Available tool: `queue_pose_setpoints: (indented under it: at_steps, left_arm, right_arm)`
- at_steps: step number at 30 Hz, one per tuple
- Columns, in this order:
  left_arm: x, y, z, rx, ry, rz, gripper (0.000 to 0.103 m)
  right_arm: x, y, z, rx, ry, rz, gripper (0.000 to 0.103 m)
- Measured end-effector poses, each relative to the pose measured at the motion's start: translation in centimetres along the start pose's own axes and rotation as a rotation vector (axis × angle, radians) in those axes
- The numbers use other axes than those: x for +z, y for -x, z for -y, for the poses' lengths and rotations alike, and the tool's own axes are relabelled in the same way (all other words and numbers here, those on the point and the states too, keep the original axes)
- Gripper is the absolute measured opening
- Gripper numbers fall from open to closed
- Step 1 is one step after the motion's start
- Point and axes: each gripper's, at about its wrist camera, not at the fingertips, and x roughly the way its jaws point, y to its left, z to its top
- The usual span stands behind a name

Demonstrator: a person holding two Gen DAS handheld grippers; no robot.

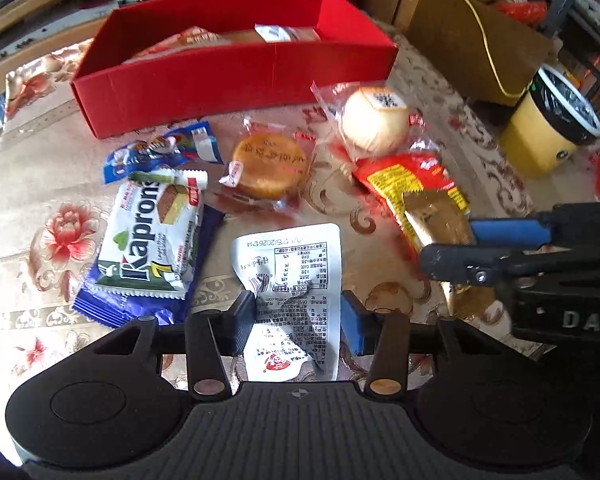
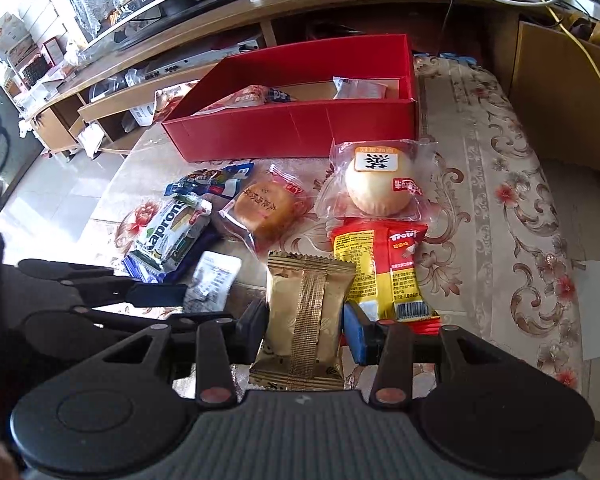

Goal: Organize snacks
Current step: 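Carry the white packet and gold pastry up over the red box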

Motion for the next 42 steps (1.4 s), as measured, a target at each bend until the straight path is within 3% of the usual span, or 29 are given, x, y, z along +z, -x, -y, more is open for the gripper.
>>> queue_pose_setpoints:
  at_steps: [18,30,42]
  left_arm:
    - [2.1,3.0,-0.5,-0.011,0.069,0.121,0.053]
    - [7.1,4.3,-1.8,0.007,0.101,0.227,0.053]
    - [12.9,3.4,-3.3,0.046,0.123,0.282,0.053]
  right_arm:
    - [2.4,0.8,-0.7,0.001,0.004,0.071,0.045]
    - [7.9,0.9,-0.5,0.001,-0.009,0.157,0.045]
    - [14.5,-1.5,1.0,0.013,-0.038,0.191,0.045]
